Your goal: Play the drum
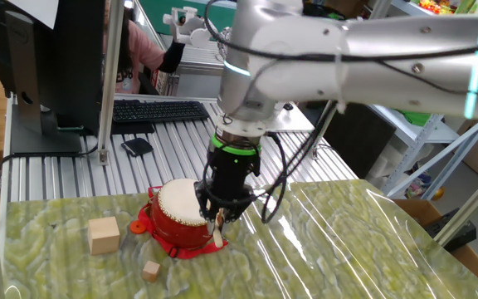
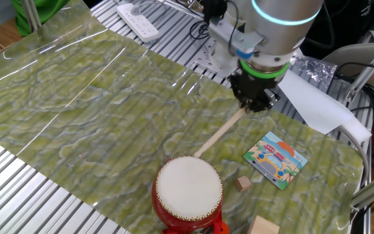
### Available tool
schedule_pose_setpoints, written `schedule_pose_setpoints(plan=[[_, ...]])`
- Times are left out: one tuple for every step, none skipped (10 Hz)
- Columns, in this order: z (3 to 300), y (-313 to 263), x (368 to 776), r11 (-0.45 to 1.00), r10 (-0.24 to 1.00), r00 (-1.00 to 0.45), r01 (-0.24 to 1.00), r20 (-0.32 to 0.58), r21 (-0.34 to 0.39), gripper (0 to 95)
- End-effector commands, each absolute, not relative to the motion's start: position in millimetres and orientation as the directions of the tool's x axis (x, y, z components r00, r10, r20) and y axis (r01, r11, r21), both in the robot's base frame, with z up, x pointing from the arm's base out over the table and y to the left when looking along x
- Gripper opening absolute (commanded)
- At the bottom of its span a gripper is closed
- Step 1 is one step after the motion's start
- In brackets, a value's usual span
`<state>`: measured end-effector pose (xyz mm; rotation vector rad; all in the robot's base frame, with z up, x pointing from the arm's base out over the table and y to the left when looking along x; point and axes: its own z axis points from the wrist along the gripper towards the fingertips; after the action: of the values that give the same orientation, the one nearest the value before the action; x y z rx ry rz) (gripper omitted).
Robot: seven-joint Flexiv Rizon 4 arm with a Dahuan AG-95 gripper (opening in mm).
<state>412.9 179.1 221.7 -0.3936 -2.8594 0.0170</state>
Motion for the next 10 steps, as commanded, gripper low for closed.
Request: schedule_pose_setpoints(plan=[[222.1,180.8,414.2,0.965,0.262,-0.918,0.259,0.298,-0.051,0.0],[221.1,181.3,414.6,0.966,0.255,-0.918,0.253,0.303,-0.048,0.0],[220.2,182.7,414.9,0.969,0.243,-0.924,0.242,0.295,-0.039,0.0],[222.3,184.6,414.8,0.970,0.242,-0.926,0.242,0.288,-0.037,0.0],[226.3,187.8,415.4,0.970,0.242,-0.927,0.241,0.287,-0.037,0.0],[230.4,190.5,416.7,0.969,0.244,-0.925,0.243,0.290,-0.039,0.0],[234.7,191.7,419.3,0.970,0.240,-0.926,0.239,0.291,-0.038,0.0],[236.6,191.3,421.3,0.972,0.234,-0.928,0.234,0.291,-0.037,0.0],[241.7,189.1,427.3,0.973,0.229,-0.929,0.229,0.292,-0.036,0.0],[245.3,186.8,432.6,0.974,0.226,-0.929,0.226,0.292,-0.034,0.0]])
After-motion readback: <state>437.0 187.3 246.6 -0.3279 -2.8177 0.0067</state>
